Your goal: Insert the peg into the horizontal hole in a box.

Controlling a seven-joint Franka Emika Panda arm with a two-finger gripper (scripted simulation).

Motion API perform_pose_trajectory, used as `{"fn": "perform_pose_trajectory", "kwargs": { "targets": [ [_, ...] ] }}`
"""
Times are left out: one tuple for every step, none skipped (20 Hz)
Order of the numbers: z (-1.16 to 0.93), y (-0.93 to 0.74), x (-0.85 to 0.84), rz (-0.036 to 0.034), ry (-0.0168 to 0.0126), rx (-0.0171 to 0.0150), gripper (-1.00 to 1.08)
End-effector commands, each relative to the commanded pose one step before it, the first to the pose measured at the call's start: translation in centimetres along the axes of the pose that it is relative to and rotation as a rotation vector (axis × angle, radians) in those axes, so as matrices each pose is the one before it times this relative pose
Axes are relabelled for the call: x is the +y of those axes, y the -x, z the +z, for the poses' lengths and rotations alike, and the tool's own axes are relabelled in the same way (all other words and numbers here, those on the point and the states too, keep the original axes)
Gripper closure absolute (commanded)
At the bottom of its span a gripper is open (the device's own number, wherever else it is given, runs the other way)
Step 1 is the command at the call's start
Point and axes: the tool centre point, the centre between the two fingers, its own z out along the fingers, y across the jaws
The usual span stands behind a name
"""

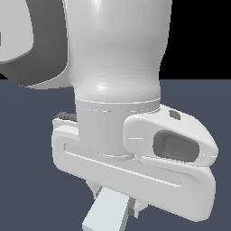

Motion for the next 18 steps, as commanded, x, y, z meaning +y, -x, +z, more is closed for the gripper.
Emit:
{"fn": "perform_pose_trajectory", "kwargs": {
  "targets": [
    [-0.589,-1.086,0.628,-0.02706,0.00429,0.00070,1.08],
    [-0.197,-0.506,0.263,-0.01357,0.00005,-0.00017,1.08],
    [-0.217,-0.559,0.289,-0.01497,0.00005,-0.00017,1.08],
    [-0.237,-0.611,0.316,-0.01637,0.00006,-0.00017,1.08],
    [-0.256,-0.664,0.342,-0.01777,0.00006,-0.00017,1.08],
    [-0.276,-0.715,0.368,-0.01914,0.00006,-0.00017,1.08],
    [-0.295,-0.769,0.394,-0.02053,0.00007,-0.00016,1.08],
    [-0.314,-0.821,0.420,-0.02191,0.00007,-0.00015,1.08],
    [-0.333,-0.873,0.446,-0.02328,0.00007,-0.00014,1.08],
    [-0.352,-0.926,0.471,-0.02467,0.00008,-0.00012,1.08],
    [-0.371,-0.978,0.497,-0.02605,0.00008,-0.00010,1.08],
    [-0.386,-1.021,0.517,-0.02719,0.00008,-0.00007,1.08],
    [-0.387,-1.028,0.519,-0.02733,0.00008,-0.00005,1.08],
    [-0.385,-1.027,0.519,-0.02731,0.00007,-0.00002,1.08],
    [-0.384,-1.028,0.519,-0.02733,0.00007,0.00000,1.08],
    [-0.383,-1.029,0.518,-0.02734,0.00007,0.00003,1.08],
    [-0.382,-1.031,0.518,-0.02737,0.00006,0.00005,1.08],
    [-0.381,-1.033,0.519,-0.02741,0.00006,0.00007,1.08]
  ]
}}
